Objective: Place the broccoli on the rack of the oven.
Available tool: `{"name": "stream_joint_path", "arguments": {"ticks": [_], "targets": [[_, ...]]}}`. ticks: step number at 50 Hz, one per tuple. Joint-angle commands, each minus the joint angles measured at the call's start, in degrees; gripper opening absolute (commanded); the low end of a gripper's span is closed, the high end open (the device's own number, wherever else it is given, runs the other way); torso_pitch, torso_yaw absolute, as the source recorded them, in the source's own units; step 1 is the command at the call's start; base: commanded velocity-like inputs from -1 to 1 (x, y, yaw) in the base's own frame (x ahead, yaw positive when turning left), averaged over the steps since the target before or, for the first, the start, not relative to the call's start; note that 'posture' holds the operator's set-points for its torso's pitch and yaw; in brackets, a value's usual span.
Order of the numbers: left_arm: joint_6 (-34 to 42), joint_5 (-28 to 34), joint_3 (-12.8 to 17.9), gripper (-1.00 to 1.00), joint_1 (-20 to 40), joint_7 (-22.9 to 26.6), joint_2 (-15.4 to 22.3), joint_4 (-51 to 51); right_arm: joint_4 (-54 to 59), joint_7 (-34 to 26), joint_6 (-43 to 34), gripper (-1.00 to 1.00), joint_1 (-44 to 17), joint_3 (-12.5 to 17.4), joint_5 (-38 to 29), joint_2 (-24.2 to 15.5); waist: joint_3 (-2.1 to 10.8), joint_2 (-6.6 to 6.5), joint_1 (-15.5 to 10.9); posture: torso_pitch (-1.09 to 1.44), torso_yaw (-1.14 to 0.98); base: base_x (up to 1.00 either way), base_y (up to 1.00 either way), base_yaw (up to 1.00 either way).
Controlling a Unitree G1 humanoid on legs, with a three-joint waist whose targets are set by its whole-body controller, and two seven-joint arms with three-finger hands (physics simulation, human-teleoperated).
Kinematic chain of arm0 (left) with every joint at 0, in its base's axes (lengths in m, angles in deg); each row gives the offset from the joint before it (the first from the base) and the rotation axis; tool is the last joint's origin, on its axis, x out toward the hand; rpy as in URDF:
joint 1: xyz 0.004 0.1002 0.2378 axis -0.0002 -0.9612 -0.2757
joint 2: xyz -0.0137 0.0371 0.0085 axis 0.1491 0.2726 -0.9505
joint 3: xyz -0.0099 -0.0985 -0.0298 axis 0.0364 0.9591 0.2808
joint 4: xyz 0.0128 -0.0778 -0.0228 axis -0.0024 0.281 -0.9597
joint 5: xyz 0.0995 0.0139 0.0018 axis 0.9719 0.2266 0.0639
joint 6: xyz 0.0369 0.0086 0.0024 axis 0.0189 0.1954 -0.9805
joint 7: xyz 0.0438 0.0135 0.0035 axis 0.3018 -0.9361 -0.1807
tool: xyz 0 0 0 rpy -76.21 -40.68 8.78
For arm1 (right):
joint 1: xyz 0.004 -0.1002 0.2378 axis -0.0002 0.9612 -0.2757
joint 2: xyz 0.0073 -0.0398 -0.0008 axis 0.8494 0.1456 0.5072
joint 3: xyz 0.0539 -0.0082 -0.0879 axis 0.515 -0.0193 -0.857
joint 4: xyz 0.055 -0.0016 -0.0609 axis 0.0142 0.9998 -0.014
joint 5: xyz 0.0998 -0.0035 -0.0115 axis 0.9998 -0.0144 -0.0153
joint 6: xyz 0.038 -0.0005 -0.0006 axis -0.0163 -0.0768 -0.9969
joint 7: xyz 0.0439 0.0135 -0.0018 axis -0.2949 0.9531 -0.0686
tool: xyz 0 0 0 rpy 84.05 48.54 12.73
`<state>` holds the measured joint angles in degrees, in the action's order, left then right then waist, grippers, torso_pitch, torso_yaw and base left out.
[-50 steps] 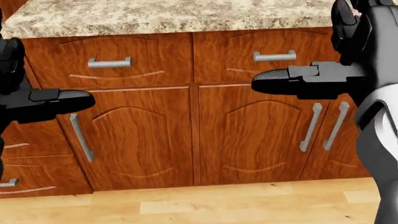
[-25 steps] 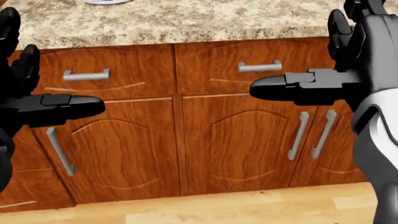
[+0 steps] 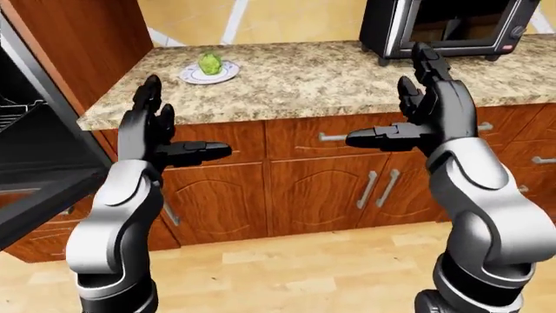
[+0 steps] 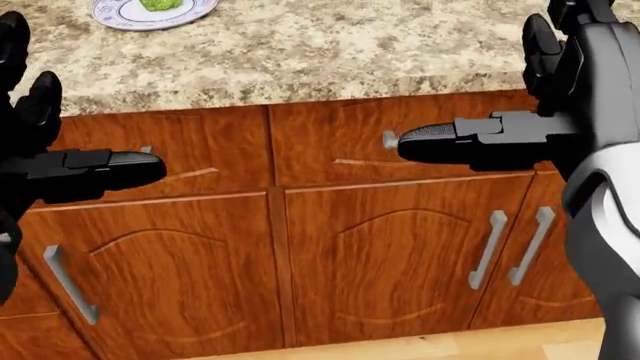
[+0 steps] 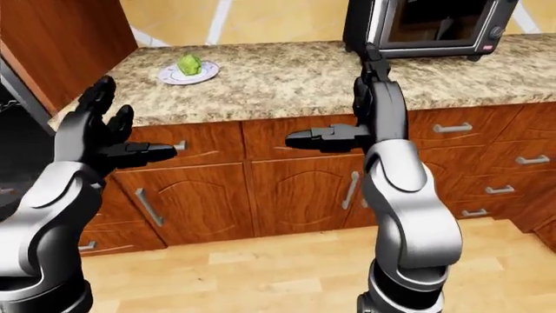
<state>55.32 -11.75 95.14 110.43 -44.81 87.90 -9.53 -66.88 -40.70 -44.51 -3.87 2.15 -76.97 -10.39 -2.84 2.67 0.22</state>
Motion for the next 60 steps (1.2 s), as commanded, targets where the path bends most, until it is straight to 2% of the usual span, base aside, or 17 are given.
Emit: {"name": "stream_joint_path", "arguments": {"ticks": [1,8,11,14,19,21,22,26,30,33,35,36,38,49,50,56,60], "targets": [[-1.52,0.24,1.49,1.0,1.89,-0.33,1.19,-2.34,-1.85,-0.15,1.67,1.0,-2.37,-0.36,0.07,-0.3,1.68,0.25,-0.31,0.0,0.0,0.3,0.05,0.0],[-1.87,0.28,1.47,1.0,1.81,-0.13,1.3,-2.0,-2.1,-0.18,1.29,1.0,-2.55,-0.47,-0.16,-0.27,0.98,-4.08,0.55,0.0,0.0,0.29,0.05,0.0],[-2.04,0.35,1.45,1.0,1.93,-0.12,1.3,-1.71,-1.61,-0.37,1.79,1.0,-2.46,-0.61,-0.37,-0.26,3.14,-7.82,1.01,0.0,0.0,0.25,0.08,0.0],[-1.57,0.21,1.5,1.0,1.94,-0.26,1.28,-2.23,-2.12,-0.55,1.42,1.0,-2.43,-0.77,-0.57,-0.37,1.64,-7.05,0.0,0.0,0.0,0.22,0.18,0.0],[-1.6,0.34,1.43,1.0,1.65,-0.3,1.24,-2.44,-2.5,-0.71,0.99,1.0,-2.47,-0.53,-0.8,-0.29,0.77,-2.27,-0.96,0.0,0.0,0.2,0.33,0.0],[-1.57,0.36,1.43,1.0,1.73,-0.32,1.24,-2.38,-2.38,-0.78,1.12,1.0,-2.46,-0.57,-0.88,-0.3,1.64,1.03,-1.05,0.0,0.0,0.18,0.36,0.0],[-1.63,0.47,1.41,1.0,1.72,-0.34,1.26,-2.36,-2.31,-0.82,1.27,1.0,-2.33,-0.66,-0.96,-0.23,1.72,-0.29,-0.26,0.0,0.0,0.19,0.37,0.0],[-1.84,0.47,1.49,1.0,1.91,-0.31,1.3,-1.84,-2.56,-0.94,0.72,1.0,-2.77,-0.68,-1.02,-0.2,2.7,0.36,-0.02,0.0,0.0,0.17,0.37,0.0],[-2.14,0.47,1.51,1.0,1.91,-0.29,1.31,-1.76,-2.32,-1.06,1.13,1.0,-2.65,-0.62,-1.13,-0.17,1.92,-1.33,0.27,0.0,0.0,0.16,0.4,0.0],[-1.75,0.27,1.63,1.0,1.96,-0.43,1.32,-2.29,-2.8,-1.02,0.44,1.0,-2.88,-0.46,-1.0,-0.16,1.91,-4.09,0.62,0.0,0.0,0.16,0.41,0.0],[-1.47,0.11,1.75,1.0,2.08,-0.51,1.4,-2.44,-2.67,-1.06,0.69,1.0,-2.76,-0.45,-1.01,-0.16,3.01,-7.87,0.82,0.0,0.0,0.16,0.41,0.0],[-1.19,0.02,1.75,1.0,2.12,-0.6,1.4,-2.67,-2.49,-1.12,0.95,1.0,-2.66,-0.46,-1.02,-0.17,3.85,-7.98,1.08,0.0,0.0,0.16,0.41,0.0],[-1.34,0.08,1.55,1.0,2.06,-0.63,1.36,-2.56,-2.43,-1.16,1.0,1.0,-2.63,-0.44,-0.99,-0.19,1.62,-7.48,0.38,0.0,0.0,0.16,0.41,0.0],[-2.03,0.23,1.33,1.0,2.19,-0.52,1.34,-1.72,-2.26,-1.05,0.99,1.0,-2.79,-0.52,-0.92,-0.15,1.96,0.39,-0.7,0.0,0.0,0.16,0.41,0.0],[-2.12,0.42,1.19,1.0,2.23,-0.53,1.38,-1.69,-2.11,-1.06,1.17,1.0,-2.76,-0.53,-0.93,-0.13,1.95,-0.99,-0.22,0.0,0.0,0.16,0.41,0.0],[-1.77,0.44,1.26,1.0,2.26,-0.51,1.33,-2.21,-2.4,-1.0,0.85,1.0,-2.85,-0.32,-0.81,-0.16,2.35,-0.63,0.16,0.0,0.0,0.16,0.41,0.0],[-2.1,0.59,1.18,1.0,2.08,-0.32,1.29,-2.06,-1.88,-1.1,1.69,1.0,-2.41,-0.2,-0.79,-0.23,1.6,-4.51,0.77,0.0,0.0,0.16,0.39,0.0]]}}
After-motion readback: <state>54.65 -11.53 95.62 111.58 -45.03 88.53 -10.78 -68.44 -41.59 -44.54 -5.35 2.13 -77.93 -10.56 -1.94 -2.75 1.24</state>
